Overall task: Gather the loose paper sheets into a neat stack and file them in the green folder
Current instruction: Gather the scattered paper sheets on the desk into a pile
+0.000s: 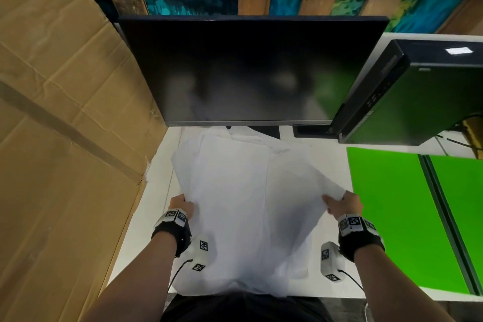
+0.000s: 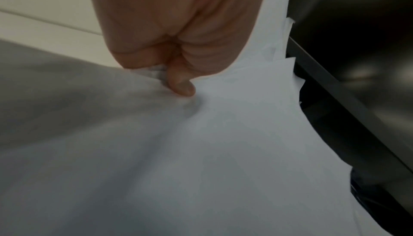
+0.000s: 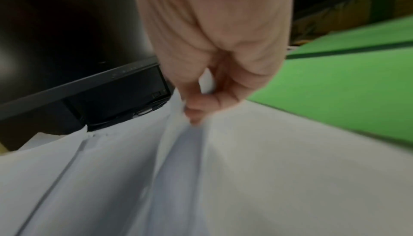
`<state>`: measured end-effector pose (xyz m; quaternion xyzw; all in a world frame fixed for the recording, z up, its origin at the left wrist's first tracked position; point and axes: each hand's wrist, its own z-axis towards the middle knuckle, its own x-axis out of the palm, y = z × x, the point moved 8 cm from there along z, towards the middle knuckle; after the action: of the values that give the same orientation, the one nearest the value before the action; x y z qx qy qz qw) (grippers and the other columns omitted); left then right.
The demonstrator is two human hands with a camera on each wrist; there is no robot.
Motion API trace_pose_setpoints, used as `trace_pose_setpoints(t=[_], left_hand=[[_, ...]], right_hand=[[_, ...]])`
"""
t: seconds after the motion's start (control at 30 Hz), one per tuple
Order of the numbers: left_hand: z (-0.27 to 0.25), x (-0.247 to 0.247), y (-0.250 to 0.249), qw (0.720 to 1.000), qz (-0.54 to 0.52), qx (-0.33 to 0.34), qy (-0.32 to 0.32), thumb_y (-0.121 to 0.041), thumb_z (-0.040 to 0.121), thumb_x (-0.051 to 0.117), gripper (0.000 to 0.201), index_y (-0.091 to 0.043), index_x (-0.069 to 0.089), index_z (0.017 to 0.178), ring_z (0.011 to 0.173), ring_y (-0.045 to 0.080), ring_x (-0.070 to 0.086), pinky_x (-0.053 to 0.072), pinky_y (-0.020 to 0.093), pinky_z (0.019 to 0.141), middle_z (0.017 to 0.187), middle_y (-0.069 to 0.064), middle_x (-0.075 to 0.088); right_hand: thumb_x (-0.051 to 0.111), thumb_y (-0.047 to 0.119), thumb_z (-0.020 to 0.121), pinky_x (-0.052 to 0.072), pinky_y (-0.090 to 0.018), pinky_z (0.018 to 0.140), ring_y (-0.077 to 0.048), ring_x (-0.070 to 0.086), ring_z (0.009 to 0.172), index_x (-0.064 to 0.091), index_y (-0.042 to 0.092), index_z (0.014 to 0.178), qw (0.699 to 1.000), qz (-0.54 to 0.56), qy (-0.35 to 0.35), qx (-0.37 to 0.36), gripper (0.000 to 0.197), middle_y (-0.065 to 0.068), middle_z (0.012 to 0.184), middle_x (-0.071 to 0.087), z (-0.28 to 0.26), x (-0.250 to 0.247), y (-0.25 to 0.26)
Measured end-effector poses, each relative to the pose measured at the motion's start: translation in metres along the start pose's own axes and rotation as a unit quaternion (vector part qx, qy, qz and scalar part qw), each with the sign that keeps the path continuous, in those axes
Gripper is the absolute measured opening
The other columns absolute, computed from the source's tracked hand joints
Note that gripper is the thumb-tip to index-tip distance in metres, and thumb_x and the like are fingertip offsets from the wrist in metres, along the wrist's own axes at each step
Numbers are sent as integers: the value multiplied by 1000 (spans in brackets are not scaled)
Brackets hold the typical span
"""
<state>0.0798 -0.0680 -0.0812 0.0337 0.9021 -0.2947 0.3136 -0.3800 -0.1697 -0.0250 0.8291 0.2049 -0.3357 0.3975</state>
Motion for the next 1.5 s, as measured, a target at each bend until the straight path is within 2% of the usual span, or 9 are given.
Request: trace_pose_setpoints(t=[0.17, 0.37, 0.53, 0.7, 0.87, 1.03, 1.13, 1.27, 1.5], left_hand=[[-7, 3, 0, 1000, 9, 3, 7, 4, 85, 46, 31, -13, 46, 59, 82, 29, 51, 44, 34, 77, 77, 10, 54], [-6, 8, 2, 991, -106, -54, 63, -2, 81, 61, 36, 10, 59, 116, 95, 30, 53, 40, 32, 80, 115, 19, 61], [-11, 7, 0, 992, -106, -46, 41, -30, 85, 67, 55, 3, 55, 127, 120, 36, 56, 44, 39, 102, 130, 19, 59], [-12, 6, -8, 999, -40, -13, 19, -20, 92, 53, 40, 5, 57, 123, 117, 38, 56, 43, 35, 97, 127, 22, 60], [-14, 3, -5, 1000, -2, -13, -9, -13, 91, 54, 35, 10, 57, 118, 113, 42, 57, 44, 35, 89, 123, 27, 60], [-16, 5, -7, 999, -32, -15, 16, -13, 87, 59, 36, 5, 60, 118, 112, 38, 58, 46, 33, 90, 122, 22, 63], [-16, 9, -14, 993, -98, -14, 60, -14, 78, 74, 45, 0, 62, 119, 110, 33, 61, 48, 37, 95, 119, 17, 65], [-18, 13, -29, 993, -88, 15, 79, -14, 72, 81, 59, -1, 57, 124, 113, 33, 60, 47, 40, 99, 123, 17, 63], [-21, 20, -22, 996, 17, -19, 88, -13, 79, 74, 84, 6, 23, 143, 137, 32, 38, 31, 34, 112, 148, 20, 36]], right_hand=[[56, 12, 91, 46, -39, 90, -41, 60, 109, 63, -8, 112, 997, -25, 60, -53, 30, -30, 112, 64, -3, 45, 26], [47, 17, 95, 40, -36, 98, -37, 53, 119, 57, -3, 122, 985, 1, 151, -89, 35, -24, 126, 59, -22, 95, 60], [61, 28, 84, 40, -45, 101, -40, 48, 122, 47, 4, 126, 994, -84, -29, 71, 51, -22, 133, 46, -3, 21, 3], [67, 14, 79, 56, -45, 85, -32, 67, 80, 61, -4, 112, 987, -30, 131, 88, 37, -21, 92, 67, 1, 35, -33], [62, 8, 81, 53, -40, 76, -40, 66, 89, 68, -2, 86, 999, -20, -43, -26, 13, -24, 80, 66, -3, 0, 12], [48, 39, 95, 35, -42, 105, -38, 43, 129, 44, -5, 133, 991, -27, -14, 129, 58, -26, 139, 44, -13, 18, -9], [50, 56, 87, 28, -44, 110, -38, 33, 135, 26, -8, 141, 987, -3, -7, 161, 87, -26, 145, 33, -26, 35, 0], [78, 28, 74, 44, -37, 99, -35, 54, 120, 40, -6, 133, 990, 51, 106, 82, 79, -23, 132, 53, -21, 67, 15], [81, -3, 65, 52, -49, 92, -41, 65, 101, 60, -13, 115, 967, 169, 182, 60, 56, -28, 110, 66, -30, 84, -18]])
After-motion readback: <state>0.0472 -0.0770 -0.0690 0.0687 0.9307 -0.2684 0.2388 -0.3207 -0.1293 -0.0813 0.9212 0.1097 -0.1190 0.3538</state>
